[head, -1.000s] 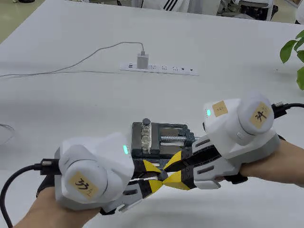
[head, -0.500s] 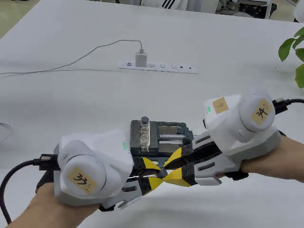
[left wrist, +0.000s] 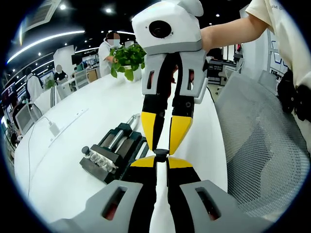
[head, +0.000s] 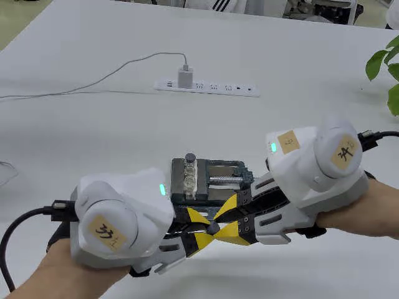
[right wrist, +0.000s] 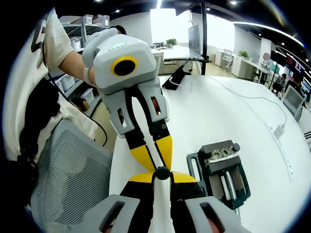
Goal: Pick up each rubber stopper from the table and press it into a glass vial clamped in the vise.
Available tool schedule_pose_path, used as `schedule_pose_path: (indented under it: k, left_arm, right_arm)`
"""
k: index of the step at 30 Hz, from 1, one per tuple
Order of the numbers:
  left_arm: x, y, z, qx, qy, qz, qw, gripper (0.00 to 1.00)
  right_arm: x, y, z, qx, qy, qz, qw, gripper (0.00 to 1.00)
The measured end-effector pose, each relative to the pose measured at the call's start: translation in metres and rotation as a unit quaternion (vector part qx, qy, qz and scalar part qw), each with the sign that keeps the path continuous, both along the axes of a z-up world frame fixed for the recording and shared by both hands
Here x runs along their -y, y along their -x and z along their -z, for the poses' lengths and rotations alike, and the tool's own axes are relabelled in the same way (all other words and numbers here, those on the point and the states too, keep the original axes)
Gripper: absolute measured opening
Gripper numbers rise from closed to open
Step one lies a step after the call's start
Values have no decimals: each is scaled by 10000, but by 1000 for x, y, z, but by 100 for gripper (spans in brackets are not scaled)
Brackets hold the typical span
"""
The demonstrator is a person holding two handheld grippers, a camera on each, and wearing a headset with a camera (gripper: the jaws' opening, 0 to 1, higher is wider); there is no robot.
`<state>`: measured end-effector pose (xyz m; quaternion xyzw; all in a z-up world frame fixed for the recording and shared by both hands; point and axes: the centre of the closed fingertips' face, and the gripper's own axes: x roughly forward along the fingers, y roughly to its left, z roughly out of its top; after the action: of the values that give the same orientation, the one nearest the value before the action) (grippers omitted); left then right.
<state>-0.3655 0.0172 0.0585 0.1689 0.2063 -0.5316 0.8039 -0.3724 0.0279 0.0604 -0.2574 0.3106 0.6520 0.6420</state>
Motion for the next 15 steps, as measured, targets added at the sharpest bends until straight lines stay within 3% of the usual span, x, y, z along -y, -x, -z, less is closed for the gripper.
schedule_pose_path:
  k: [15]
  left_arm:
    - [2,2,0,-49,7,70,10000,3]
  right_arm:
    - [2,2,0,104,46,-167,9998,7]
